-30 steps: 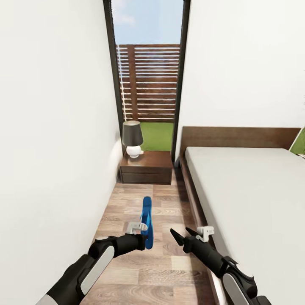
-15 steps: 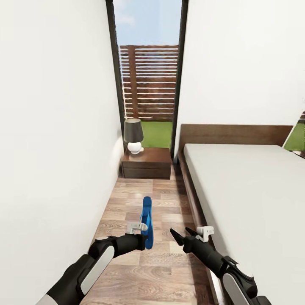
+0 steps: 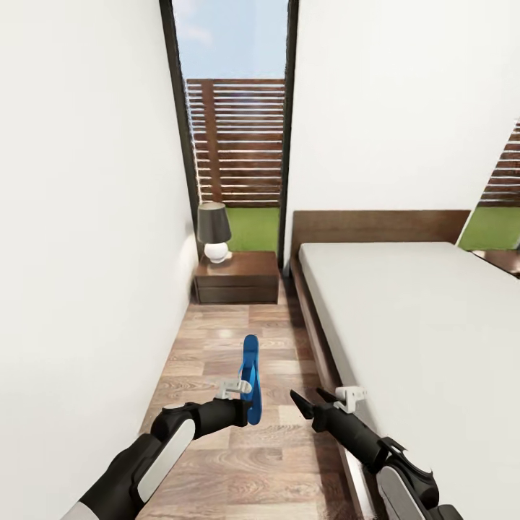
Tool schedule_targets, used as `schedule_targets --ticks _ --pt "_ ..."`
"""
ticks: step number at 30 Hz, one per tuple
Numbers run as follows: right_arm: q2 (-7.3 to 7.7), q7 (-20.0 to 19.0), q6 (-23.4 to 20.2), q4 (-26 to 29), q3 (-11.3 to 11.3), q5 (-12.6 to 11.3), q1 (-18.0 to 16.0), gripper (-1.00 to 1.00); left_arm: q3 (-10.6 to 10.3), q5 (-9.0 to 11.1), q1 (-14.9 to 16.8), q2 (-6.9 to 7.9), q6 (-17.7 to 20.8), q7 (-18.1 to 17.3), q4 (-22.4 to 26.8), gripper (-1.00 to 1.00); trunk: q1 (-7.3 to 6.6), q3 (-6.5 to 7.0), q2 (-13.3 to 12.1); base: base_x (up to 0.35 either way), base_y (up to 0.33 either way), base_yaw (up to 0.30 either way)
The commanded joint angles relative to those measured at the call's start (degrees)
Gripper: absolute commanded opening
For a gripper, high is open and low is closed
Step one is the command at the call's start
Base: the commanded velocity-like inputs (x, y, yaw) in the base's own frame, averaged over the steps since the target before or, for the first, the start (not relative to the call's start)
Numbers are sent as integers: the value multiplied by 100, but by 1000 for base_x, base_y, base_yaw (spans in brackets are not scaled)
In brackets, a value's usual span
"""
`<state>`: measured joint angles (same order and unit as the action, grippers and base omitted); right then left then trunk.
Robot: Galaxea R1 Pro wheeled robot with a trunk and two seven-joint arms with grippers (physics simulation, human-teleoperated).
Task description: In the bedroom, move the book from the bed onto either nightstand, and place the two sandals side by side next to the bed.
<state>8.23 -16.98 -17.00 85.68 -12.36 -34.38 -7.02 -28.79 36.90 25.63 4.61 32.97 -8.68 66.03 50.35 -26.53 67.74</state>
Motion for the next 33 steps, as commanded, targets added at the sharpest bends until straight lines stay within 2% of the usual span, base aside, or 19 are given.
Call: schedule_targets --ticks 1,9,12,13,18,20,22,23,25,28,33 --pt "3 2 -31 4 -4 -52 -5 100 -4 17 3 5 21 -2 7 -100 0 -3 4 -1 0 -270" --pt "4 -4 -47 6 -4 -52 -8 100 4 24 3 5 25 -2 7 -100 0 18 4 0 0 -275" --pt "28 -18 -63 9 15 -72 -7 100 5 108 3 5 22 -2 7 -100 0 26 4 0 0 -278" --pt "58 -28 -66 4 41 -94 -6 100 5 193 3 8 23 -2 11 -100 0 28 4 0 0 -278" --pt "113 -24 -26 -210 111 -86 -6 100 5 236 3 20 19 -2 15 -100 0 31 4 0 0 -281" --pt "187 -33 -19 -459 342 -87 -6 100 5 237 3 24 18 -2 15 -100 0 31 4 0 0 -282" --pt "329 -43 -18 -589 790 -87 -6 100 8 233 3 28 17 -2 15 -100 0 31 4 0 0 -280" --pt "413 -47 -25 -642 1136 -88 -3 100 11 232 3 33 16 -2 15 -100 0 31 4 0 0 -257" --pt "467 -49 -47 -721 1464 -91 -5 100 13 231 3 37 15 -2 15 -100 0 31 4 0 0 -234" --pt "496 -51 -56 -940 1665 -88 -6 100 0 230 3 34 10 -2 15 -100 0 31 4 0 0 -215" --pt "511 -48 -66 -1082 1723 -91 -6 100 -17 230 3 25 8 -2 15 -100 0 31 4 0 0 -203"
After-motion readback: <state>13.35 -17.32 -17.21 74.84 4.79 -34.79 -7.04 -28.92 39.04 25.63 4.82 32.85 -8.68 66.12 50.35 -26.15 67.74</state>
